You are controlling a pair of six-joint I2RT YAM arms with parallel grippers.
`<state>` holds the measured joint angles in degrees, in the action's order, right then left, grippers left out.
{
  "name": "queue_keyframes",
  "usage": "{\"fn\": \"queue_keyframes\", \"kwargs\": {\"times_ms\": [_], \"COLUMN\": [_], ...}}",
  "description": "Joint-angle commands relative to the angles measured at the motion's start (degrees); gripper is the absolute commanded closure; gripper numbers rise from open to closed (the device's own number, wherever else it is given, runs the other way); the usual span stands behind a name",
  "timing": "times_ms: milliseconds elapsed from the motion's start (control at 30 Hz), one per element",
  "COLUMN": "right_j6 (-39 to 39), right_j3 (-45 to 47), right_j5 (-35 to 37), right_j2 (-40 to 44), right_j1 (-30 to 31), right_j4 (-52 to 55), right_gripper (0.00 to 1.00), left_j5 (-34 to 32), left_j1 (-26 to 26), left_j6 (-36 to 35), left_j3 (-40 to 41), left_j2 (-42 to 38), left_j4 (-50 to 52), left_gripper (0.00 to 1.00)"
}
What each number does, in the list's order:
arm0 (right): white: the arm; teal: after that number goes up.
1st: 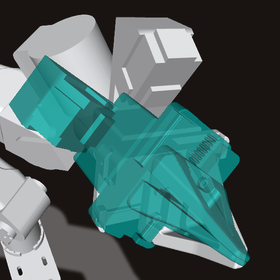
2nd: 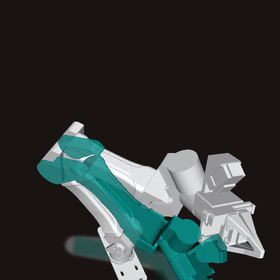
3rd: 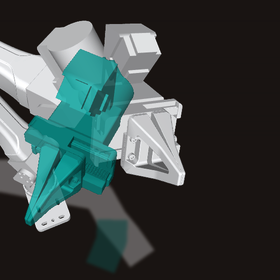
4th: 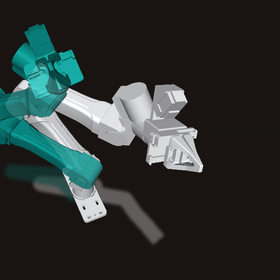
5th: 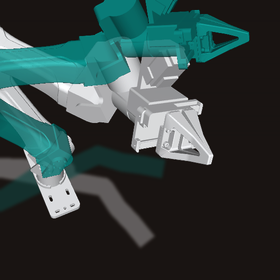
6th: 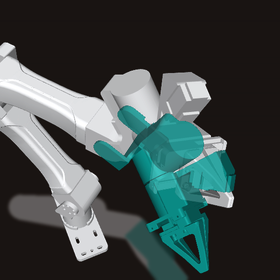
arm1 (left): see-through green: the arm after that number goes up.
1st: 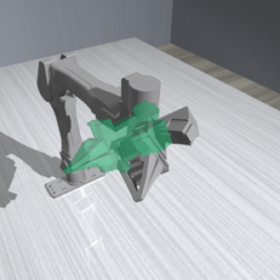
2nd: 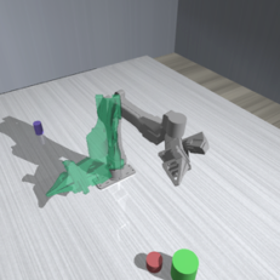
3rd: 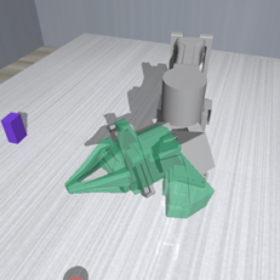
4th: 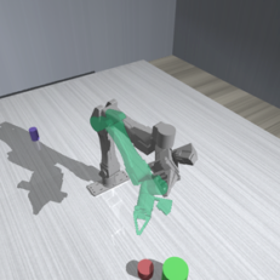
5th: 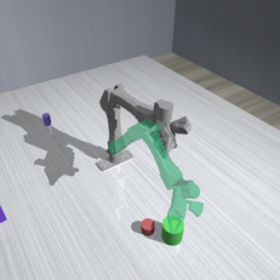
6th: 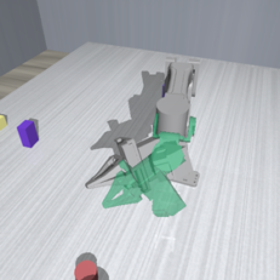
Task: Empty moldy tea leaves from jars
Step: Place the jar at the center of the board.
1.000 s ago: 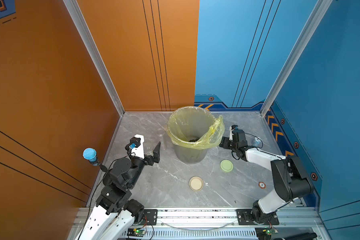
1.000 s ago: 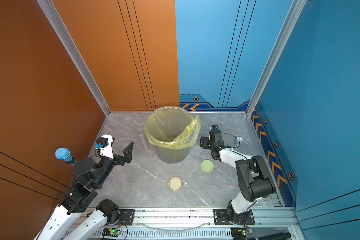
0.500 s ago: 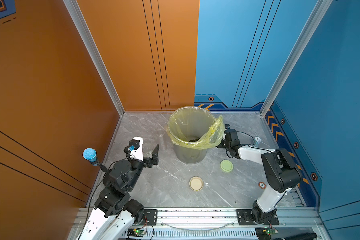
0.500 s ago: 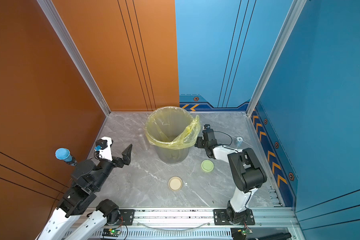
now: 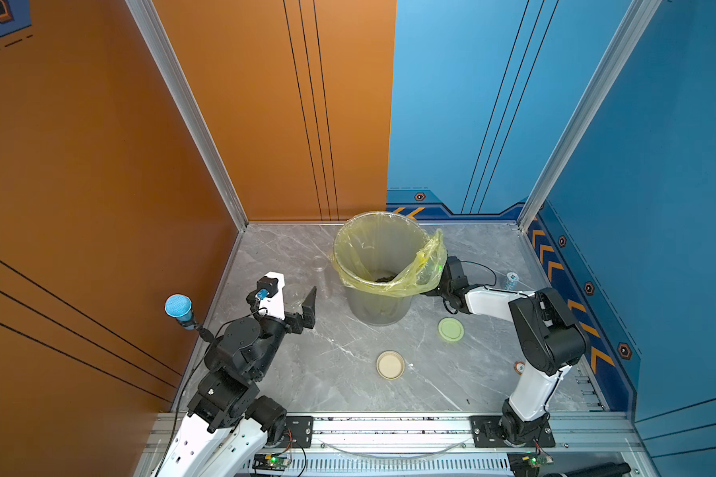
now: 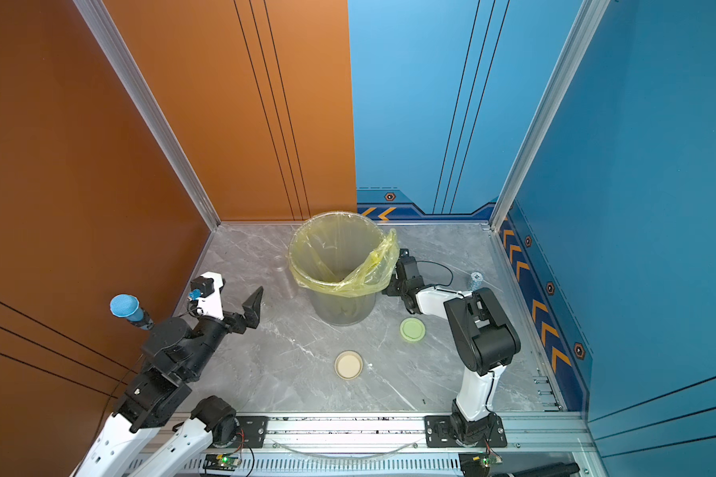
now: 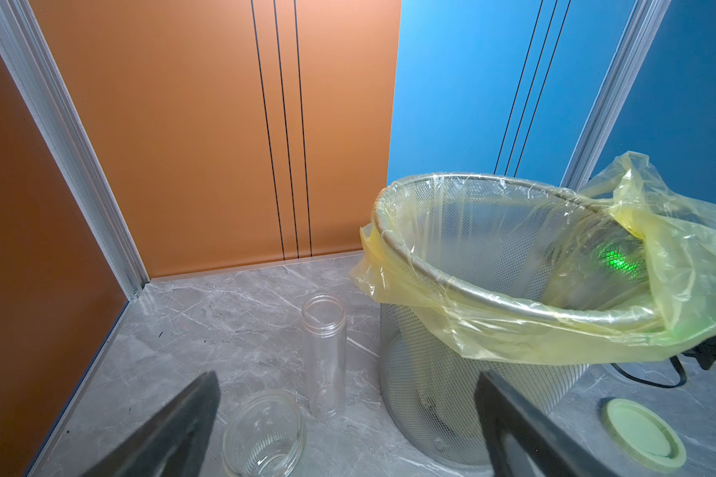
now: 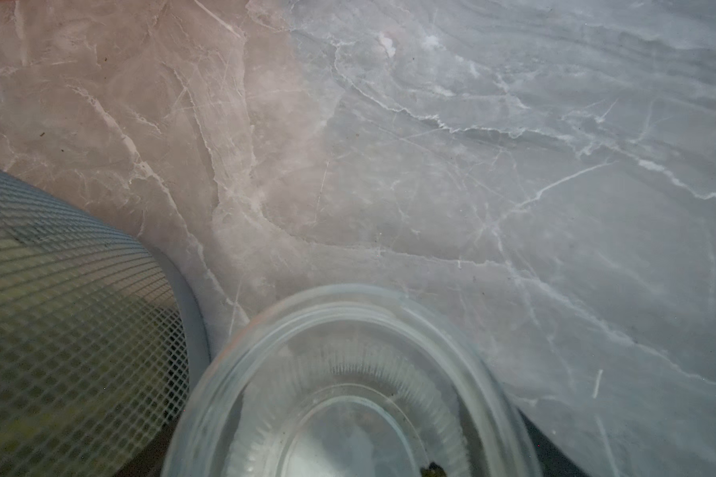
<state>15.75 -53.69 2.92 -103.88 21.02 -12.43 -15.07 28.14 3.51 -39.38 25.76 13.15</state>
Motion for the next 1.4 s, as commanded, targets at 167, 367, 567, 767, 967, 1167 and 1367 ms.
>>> {"fn": "queue_keyframes", "kwargs": {"times_ms": [167,367,567,767,967,1167,1367], "right_j6": [-1.31,-1.29,-1.34,-1.35,-1.16,-1.49,-0.61], "right_j3": [0.81,1.81,2.18,2.76,4.46,6.39,7.79], "right_j5": [2.43,3.23,3.88,4.72,5.69,7.01,7.80], "right_j2": [0.46,1.75,3.38,5.59,8.58,10.39,14.30], "right_j1": [1.26,1.75,2.10,2.73,3.58,4.21,4.21], "right_j4": [2.12,2.11,2.67,3.27,3.55,2.65,2.66], "right_gripper": [0.41,0.32,0.23,0.16,0.08,0.00,0.00], "left_j5": [-1.03,-1.09,-1.41,-1.89,-2.31,-2.30,-3.63], "left_j1": [-0.31,-0.37,-0.35,-0.38,-0.44,-0.50,-0.55], "left_j6": [0.69,1.03,1.46,1.59,1.55,1.74,1.06], "left_j3": [0.99,1.03,1.13,1.59,2.02,2.55,2.63], "left_j2": [-0.68,-1.92,-3.55,-5.34,-6.19,-6.52,-6.27], "left_j4": [-0.05,1.09,2.86,4.27,5.14,5.06,5.36], "left_gripper": [0.02,0.02,0.02,0.02,0.02,0.02,0.02]}}
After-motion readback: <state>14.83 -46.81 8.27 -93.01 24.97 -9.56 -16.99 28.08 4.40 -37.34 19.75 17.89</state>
